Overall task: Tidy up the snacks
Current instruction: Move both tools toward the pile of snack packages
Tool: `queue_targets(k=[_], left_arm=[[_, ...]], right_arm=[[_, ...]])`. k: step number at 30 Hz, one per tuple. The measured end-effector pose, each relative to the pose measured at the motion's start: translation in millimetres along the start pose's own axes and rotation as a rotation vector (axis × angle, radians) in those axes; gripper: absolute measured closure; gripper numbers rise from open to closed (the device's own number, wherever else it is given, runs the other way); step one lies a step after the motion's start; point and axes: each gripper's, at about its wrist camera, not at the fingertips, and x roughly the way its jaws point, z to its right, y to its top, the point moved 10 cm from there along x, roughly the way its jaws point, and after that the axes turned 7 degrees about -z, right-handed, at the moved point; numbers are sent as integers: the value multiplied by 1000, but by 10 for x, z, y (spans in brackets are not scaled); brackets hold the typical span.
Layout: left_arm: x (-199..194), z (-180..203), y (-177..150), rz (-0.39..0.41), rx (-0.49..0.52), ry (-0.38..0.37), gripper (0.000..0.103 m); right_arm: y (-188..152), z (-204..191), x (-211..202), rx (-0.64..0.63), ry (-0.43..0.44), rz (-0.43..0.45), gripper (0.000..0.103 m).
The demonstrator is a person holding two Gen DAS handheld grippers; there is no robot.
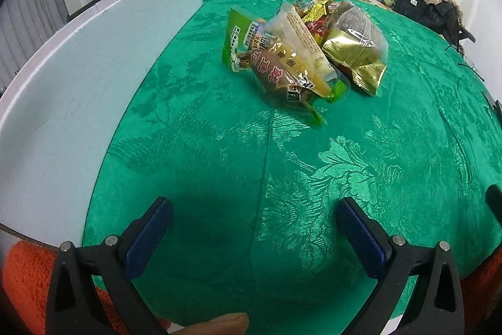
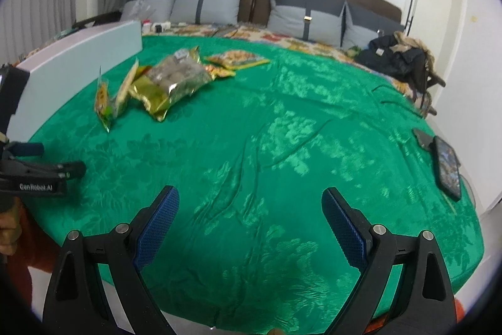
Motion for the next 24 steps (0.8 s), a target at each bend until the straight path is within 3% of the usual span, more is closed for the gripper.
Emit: queue_targets(k=[24], left_arm=[[29, -54, 15, -4, 19, -28, 0]], right_arm=[[-57, -93, 78, -29, 13, -39, 9]])
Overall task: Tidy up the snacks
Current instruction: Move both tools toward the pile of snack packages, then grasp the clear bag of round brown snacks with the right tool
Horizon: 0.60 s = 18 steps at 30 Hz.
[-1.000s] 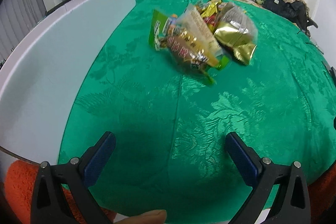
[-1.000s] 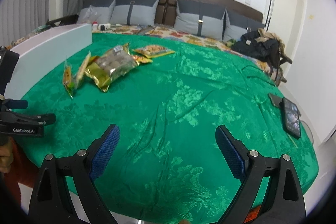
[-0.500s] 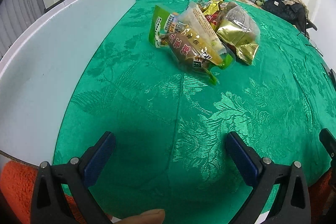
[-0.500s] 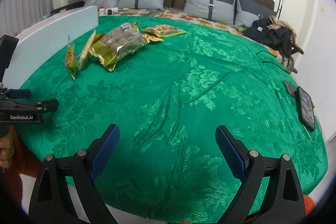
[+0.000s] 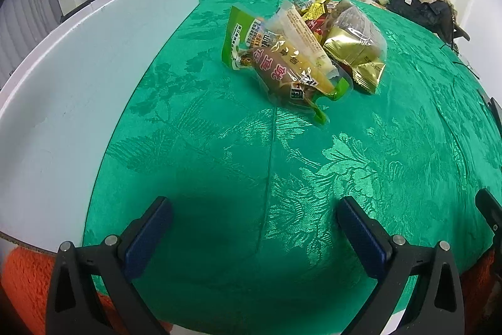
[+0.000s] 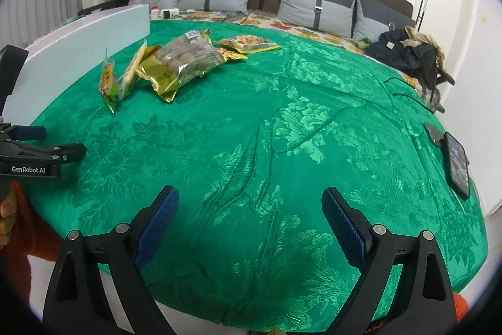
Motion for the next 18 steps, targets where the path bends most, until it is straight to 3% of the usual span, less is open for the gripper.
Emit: queue_targets(k=[10, 14, 18], left_arm=[[15, -5, 11, -1, 19, -9, 0], [17, -11, 23, 5, 18, -7, 0], [19, -12, 33, 13, 18, -8, 0]], right_arm=[[12, 18, 2, 17, 8, 1, 9], [107, 70, 83, 59, 50, -36, 9], [435, 40, 220, 136, 137, -74, 9]])
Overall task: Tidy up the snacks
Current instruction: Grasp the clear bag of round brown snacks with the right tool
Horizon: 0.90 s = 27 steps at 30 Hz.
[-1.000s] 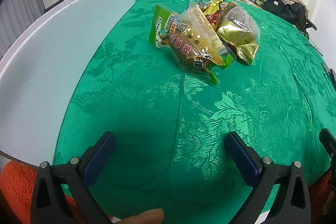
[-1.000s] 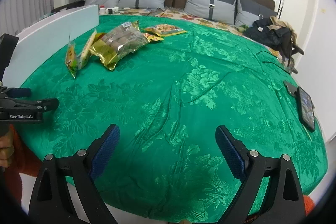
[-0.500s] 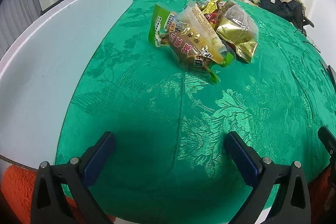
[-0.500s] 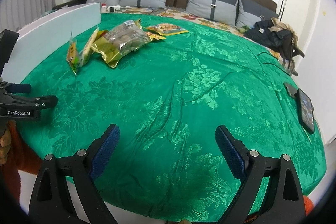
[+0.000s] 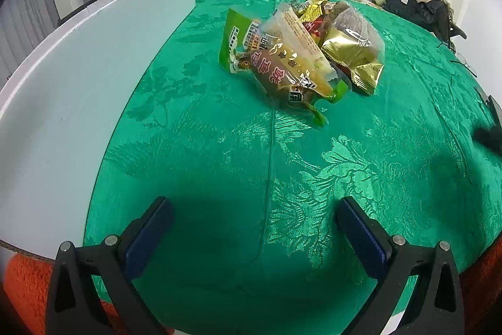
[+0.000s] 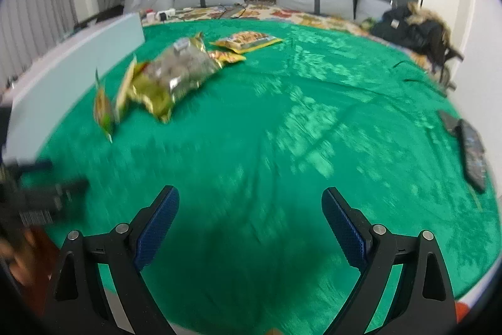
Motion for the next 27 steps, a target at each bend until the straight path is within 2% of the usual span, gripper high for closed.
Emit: queue_targets(k=[5, 8, 12, 14, 17, 19, 20, 22, 27], left_arm=[[5, 11, 21, 8, 0, 0, 0], [9, 16, 21, 12, 4, -1, 0], [4, 16, 12, 13, 3, -2, 0], [4, 14, 13, 14, 3, -1, 0], [-2, 12, 12, 16, 2, -1, 0], [-3, 13, 13, 16, 2, -1, 0], [-3, 13, 13, 16, 2, -1, 0], [-4, 13, 12, 17, 1, 0, 0], [-7, 16, 13, 16, 1, 0, 0]], right_arm=[[637, -390, 362, 132, 187, -87, 9], [907, -654, 658, 210, 261, -157, 9], [1036, -918, 991, 302, 308, -251, 8], [995, -1002, 1131, 301, 262, -307, 7], [888, -1005, 1223, 298, 243, -357, 9], [853, -941, 1197, 311, 250, -349, 14], [855, -918, 1141, 313, 280, -327, 32], [835, -827, 1052, 300, 263, -318, 37], [701, -501, 751, 244, 255, -314, 38]])
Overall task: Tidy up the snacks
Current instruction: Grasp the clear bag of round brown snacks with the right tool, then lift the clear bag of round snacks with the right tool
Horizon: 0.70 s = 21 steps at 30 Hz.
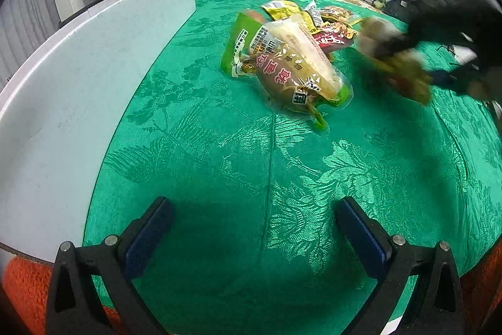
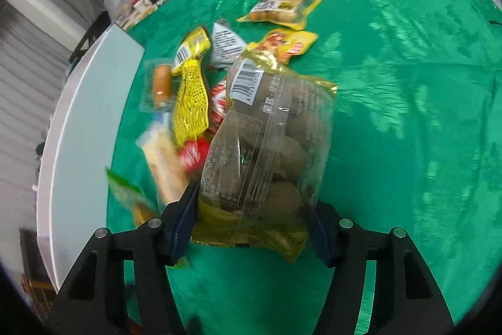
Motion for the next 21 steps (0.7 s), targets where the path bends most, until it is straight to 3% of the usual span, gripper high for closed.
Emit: queue_targets(k=[6, 9, 14, 21], left_arm=[[-17, 0, 14, 9, -8, 5, 0], [-18, 4, 24, 19, -17, 11, 0], [-17, 9, 21, 35, -18, 14, 0], [-30, 14, 1, 56, -20, 17, 0]], right_arm=[[-423, 595, -298, -118, -144, 9, 37], [-581, 838, -419, -139, -119, 69, 30], [-559, 898, -321, -152, -109, 183, 23], [-607, 839, -258, -254, -231, 263, 22]])
